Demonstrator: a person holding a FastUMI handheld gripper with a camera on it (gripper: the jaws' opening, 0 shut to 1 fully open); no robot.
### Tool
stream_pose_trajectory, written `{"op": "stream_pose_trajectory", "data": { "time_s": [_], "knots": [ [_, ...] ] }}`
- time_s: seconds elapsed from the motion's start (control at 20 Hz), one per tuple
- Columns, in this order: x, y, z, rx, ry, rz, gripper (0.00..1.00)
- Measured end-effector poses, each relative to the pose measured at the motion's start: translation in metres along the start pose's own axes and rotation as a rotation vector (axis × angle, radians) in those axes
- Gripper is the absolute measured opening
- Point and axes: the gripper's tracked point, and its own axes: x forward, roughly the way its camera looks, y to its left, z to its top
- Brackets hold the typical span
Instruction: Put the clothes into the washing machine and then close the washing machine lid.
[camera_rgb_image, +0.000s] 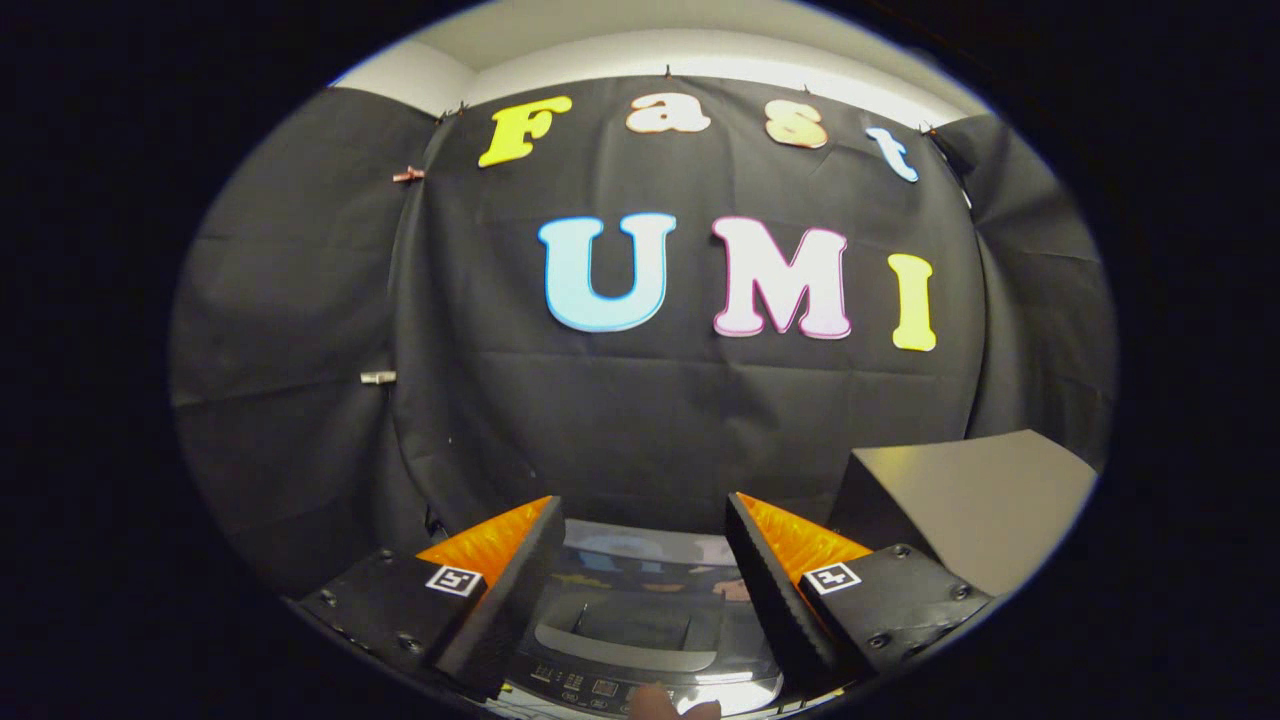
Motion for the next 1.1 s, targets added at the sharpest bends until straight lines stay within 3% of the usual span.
{"op": "stream_pose_trajectory", "data": {
  "time_s": [0.55, 0.8, 1.1],
  "knots": [
    [-0.094, -0.125, 0.078, 0.047, -0.144, -0.054, 1.0],
    [-0.143, -0.185, 0.073, 0.086, -0.187, -0.129, 1.0],
    [-0.196, -0.227, 0.055, 0.049, -0.208, -0.194, 0.99]
  ]
}}
